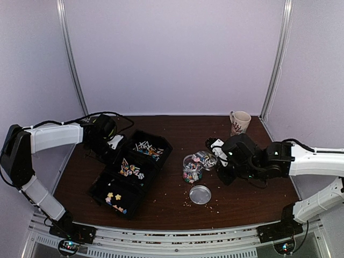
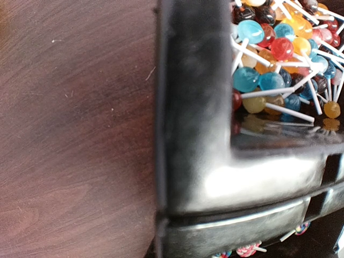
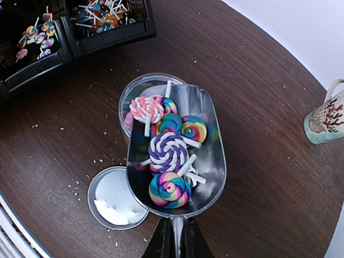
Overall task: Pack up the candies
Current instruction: Place the fake candies in the packing bottle.
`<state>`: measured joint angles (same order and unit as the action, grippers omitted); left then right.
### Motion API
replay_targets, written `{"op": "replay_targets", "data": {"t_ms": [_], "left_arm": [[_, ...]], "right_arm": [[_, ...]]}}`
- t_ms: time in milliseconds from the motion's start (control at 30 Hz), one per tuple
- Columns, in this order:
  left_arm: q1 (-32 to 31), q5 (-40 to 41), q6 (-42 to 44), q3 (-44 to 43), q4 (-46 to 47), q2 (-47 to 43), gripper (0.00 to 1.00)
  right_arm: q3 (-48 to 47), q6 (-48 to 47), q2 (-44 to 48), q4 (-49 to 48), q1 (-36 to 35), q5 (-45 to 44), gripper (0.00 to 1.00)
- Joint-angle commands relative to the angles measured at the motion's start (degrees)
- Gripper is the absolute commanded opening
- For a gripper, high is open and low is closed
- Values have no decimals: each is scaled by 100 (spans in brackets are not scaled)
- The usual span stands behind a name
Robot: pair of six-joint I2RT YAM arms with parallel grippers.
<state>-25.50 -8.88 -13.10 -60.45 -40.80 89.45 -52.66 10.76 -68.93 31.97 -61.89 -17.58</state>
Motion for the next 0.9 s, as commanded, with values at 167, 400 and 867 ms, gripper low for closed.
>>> {"op": "replay_targets", "data": {"t_ms": [167,400,867], "left_arm": [[-21,-382,-53,-333,328,-322,0],[-14,-402,-43,-339,334,-311,0],[-18,-430,-43,-343,329,-327,0]], "right_arm": [[-693,-88,-413,829,54,273,0],[-1195,-92,-741,1426,105,510,0],[-2078,-122,-1236,2554,256,722,0]]}}
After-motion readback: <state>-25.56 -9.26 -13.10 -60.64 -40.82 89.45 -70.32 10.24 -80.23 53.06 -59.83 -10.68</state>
